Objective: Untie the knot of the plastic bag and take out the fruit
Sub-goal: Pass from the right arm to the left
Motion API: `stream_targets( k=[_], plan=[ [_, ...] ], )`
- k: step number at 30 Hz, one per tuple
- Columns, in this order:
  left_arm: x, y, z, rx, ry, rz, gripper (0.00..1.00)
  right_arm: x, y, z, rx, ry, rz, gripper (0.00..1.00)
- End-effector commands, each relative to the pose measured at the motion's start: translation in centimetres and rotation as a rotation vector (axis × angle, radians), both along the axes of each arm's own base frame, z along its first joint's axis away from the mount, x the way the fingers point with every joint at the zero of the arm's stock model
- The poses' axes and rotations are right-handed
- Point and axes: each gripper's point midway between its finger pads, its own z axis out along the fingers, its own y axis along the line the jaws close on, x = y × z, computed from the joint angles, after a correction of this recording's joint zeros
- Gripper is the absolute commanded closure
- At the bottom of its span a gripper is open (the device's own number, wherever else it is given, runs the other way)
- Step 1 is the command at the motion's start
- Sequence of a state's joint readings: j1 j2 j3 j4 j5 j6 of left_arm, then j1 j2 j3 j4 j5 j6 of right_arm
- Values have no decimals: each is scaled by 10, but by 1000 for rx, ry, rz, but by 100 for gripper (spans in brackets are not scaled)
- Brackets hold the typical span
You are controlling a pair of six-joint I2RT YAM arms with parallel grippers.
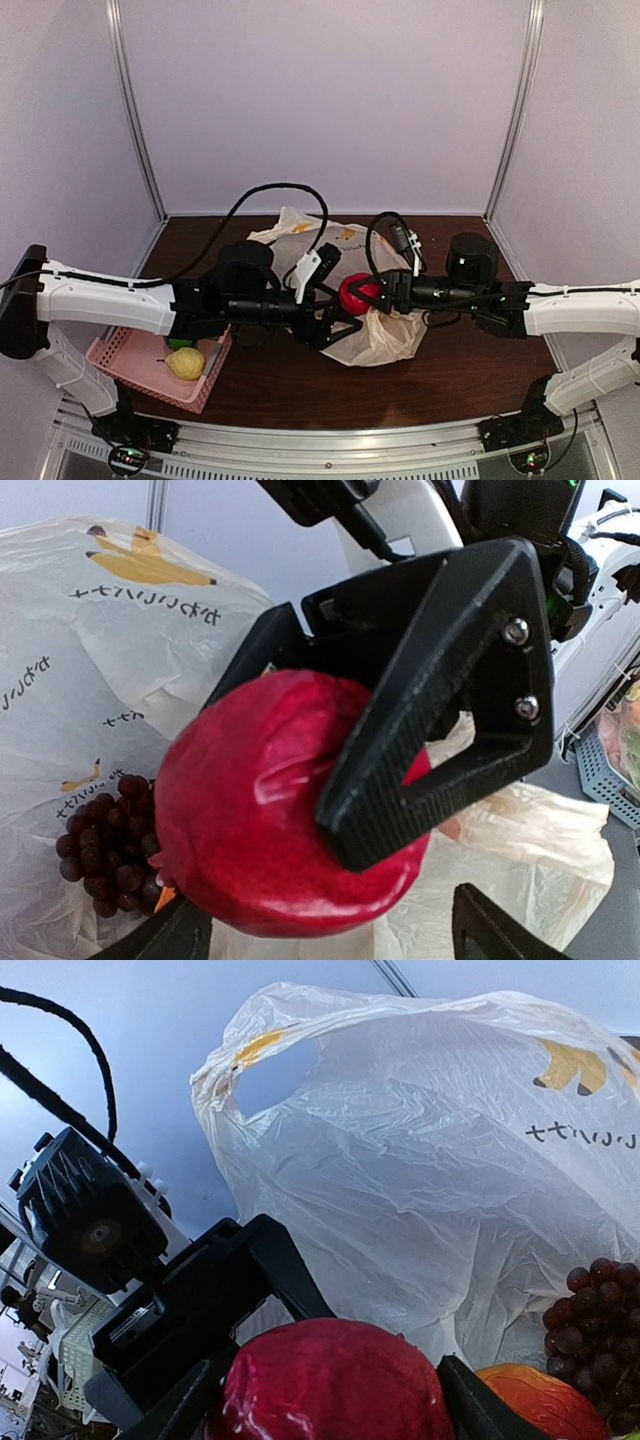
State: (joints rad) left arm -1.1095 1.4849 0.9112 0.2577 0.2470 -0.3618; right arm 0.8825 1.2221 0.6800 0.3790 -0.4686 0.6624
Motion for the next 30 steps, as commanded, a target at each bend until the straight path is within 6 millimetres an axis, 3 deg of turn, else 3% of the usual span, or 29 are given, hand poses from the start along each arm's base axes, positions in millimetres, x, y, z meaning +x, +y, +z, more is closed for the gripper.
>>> stream_targets(
  k=[1,6,19,30],
  plan=[
    [6,-9,25,-84,-31,-5,12,-3,1,2,21,-3,20,38],
    [8,-9,30,-107,-41,5,5,-4,3,-2,21,8,32,38],
    [32,-4,33,-136,-43,95,3,-9,6,-8,8,24,71,38],
    [22,-13,18,-104,-13,15,7,-11,6,7,50,12,76,38]
  ],
)
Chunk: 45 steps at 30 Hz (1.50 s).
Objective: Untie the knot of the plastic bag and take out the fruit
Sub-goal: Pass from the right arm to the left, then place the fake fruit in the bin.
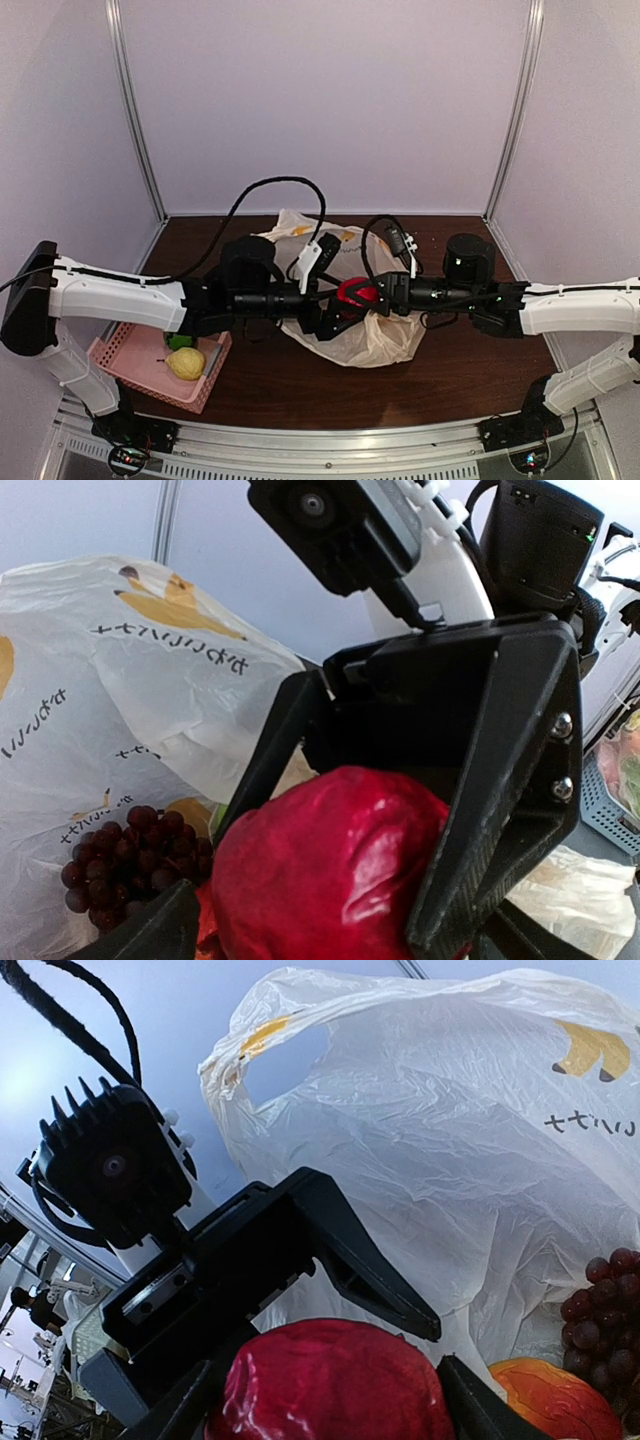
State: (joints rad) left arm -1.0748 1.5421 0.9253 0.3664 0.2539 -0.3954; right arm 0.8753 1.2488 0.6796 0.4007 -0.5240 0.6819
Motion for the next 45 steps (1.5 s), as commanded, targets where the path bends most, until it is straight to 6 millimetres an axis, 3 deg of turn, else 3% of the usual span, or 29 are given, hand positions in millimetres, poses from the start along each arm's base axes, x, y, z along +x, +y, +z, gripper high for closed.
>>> stream_targets(
  k=[1,6,11,15,19,27,31,34,37,41,45],
  plan=[
    [0,-5,11,-34,-18,-22,10,-7,1,11,40,-13,30,37],
    [1,-6,11,-34,-17,-18,26,-8,1,7,31,-9,32,35],
    [6,-2,9,-14,-10,14,38,-3,-5,7,8,-24,-11,18],
    [10,7,6,15,5,50,43,5,-18,9,-41,-59,-84,4],
    [3,19,9,31,26,41,45,13,-35,16,-104,-98,-159,1],
    [-38,44,46,26,59,-106,45,13,-63,29,-234,-176,-222,0],
    [-43,64,77,-9,63,-113,46,11,-72,43,-235,-217,-245,0],
    [-31,87,101,-60,61,-64,46,12,-82,51,-233,-236,-287,0],
    [-8,112,110,-77,69,35,46,20,-96,54,-257,-246,-374,0],
    [41,159,88,-38,149,253,46,34,-120,43,-363,-233,-501,0],
    [78,204,60,23,210,452,48,39,-128,34,-425,-234,-541,3]
  ],
)
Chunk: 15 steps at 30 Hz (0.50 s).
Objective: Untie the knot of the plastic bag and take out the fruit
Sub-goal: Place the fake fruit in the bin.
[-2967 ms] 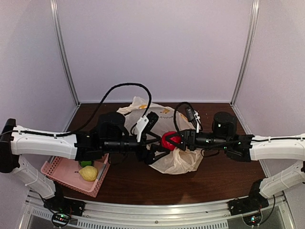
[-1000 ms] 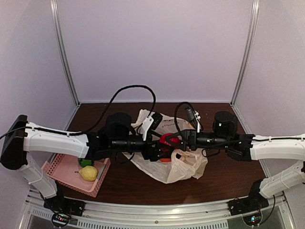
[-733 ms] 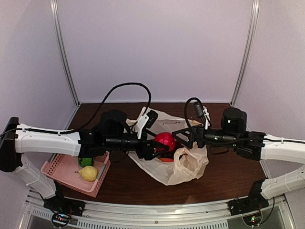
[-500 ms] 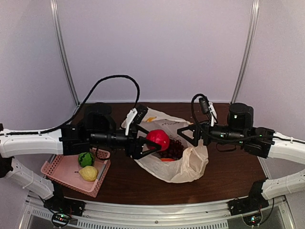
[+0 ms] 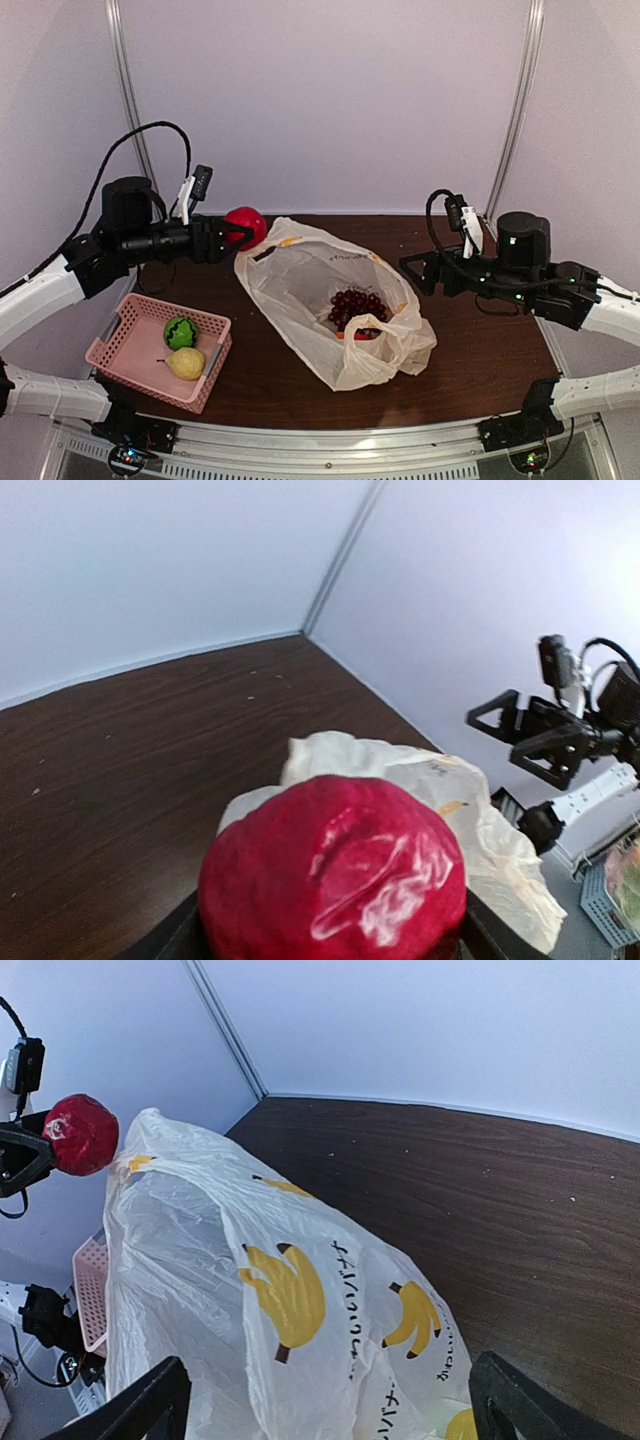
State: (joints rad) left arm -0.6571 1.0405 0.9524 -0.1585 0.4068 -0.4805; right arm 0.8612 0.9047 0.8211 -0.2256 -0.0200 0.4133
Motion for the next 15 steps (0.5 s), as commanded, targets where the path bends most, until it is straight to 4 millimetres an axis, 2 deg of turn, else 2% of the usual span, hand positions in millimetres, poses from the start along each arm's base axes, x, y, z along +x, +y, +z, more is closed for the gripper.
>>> stream_targets(
  k=[1,4,9,11,13,15],
  plan=[
    [31,47,-44,81,139,201,48,12,-21,-11,-107,5,-114,6],
    [44,80,-61,84,184,326,47,12,-12,-24,-133,32,-80,12],
    [50,118,-79,90,210,456,46,8,11,-31,-127,47,27,10],
    [52,136,-98,125,252,522,45,9,16,-33,-133,44,45,12],
    [52,157,-121,141,320,594,46,12,17,-38,-153,49,35,18],
    [50,178,-142,173,372,695,46,16,15,-42,-172,56,15,30]
  ],
)
